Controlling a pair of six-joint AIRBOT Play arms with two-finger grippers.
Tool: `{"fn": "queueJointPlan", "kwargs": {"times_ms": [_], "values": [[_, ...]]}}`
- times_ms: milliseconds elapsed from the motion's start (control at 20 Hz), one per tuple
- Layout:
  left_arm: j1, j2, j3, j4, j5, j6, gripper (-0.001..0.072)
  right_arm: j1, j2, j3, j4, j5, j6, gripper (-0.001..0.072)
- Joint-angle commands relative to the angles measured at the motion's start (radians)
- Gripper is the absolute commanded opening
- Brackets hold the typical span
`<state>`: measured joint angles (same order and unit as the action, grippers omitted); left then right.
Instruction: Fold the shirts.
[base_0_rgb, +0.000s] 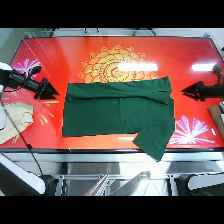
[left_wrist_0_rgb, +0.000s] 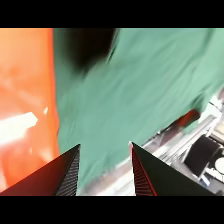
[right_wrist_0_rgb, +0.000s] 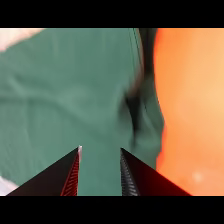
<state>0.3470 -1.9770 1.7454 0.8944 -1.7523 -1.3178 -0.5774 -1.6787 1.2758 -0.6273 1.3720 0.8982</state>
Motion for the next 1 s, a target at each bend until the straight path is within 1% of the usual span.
{"fn": "queueJointPlan", "kwargs": {"times_ms": [0, 50, 150, 200, 350, 400, 450, 500, 550, 650, 750, 800, 850, 950], "values": [[0.018, 0.254, -0.411, 0.183, 0.141, -0.008, 0.0332, -0.06, 0.155, -0.163, -0.11, -0.024, 0.023, 0.029], [0.017, 0.311, -0.54, 0.215, 0.19, -0.014, 0.0332, -0.06, 0.188, -0.214, -0.11, -0.068, 0.021, 0.029], [0.017, 0.374, -0.732, 0.212, 0.26, -0.016, 0.0331, -0.045, 0.233, -0.283, -0.096, -0.102, 0.003, 0.029], [0.016, 0.386, -0.797, 0.212, 0.296, -0.016, 0.0331, -0.037, 0.245, -0.299, -0.091, -0.099, -0.007, 0.029], [-0.003, 0.385, -0.896, 0.212, 0.41, -0.013, 0.0332, -0.019, 0.262, -0.312, -0.082, -0.078, -0.007, 0.029], [-0.018, 0.385, -0.91, 0.209, 0.46, -0.006, 0.0331, -0.017, 0.266, -0.312, -0.076, -0.063, -0.008, 0.0292], [-0.035, 0.386, -0.911, 0.204, 0.482, 0.001, 0.0339, -0.015, 0.272, -0.312, -0.067, -0.049, -0.008, 0.0298], [-0.051, 0.385, -0.902, 0.187, 0.497, 0.014, 0.0367, -0.015, 0.28, -0.312, -0.061, -0.04, -0.008, 0.0298], [-0.068, 0.384, -0.893, 0.155, 0.508, 0.031, 0.037, -0.015, 0.289, -0.312, -0.061, -0.035, -0.007, 0.0299], [-0.103, 0.372, -0.864, 0.071, 0.502, 0.086, 0.0369, -0.016, 0.309, -0.313, -0.062, -0.021, -0.004, 0.0299], [-0.14, 0.332, -0.826, 0.037, 0.471, 0.126, 0.0368, -0.02, 0.322, -0.313, -0.064, 0.0, 0.005, 0.0309], [-0.154, 0.309, -0.809, 0.039, 0.472, 0.132, 0.0368, -0.025, 0.324, -0.313, -0.068, 0.013, 0.025, 0.037], [-0.158, 0.287, -0.787, 0.055, 0.462, 0.136, 0.0347, -0.032, 0.325, -0.313, -0.069, 0.021, 0.042, 0.0464], [-0.137, 0.257, -0.732, 0.083, 0.412, 0.15, 0.035, -0.039, 0.325, -0.313, -0.069, 0.024, 0.046, 0.046]]}}
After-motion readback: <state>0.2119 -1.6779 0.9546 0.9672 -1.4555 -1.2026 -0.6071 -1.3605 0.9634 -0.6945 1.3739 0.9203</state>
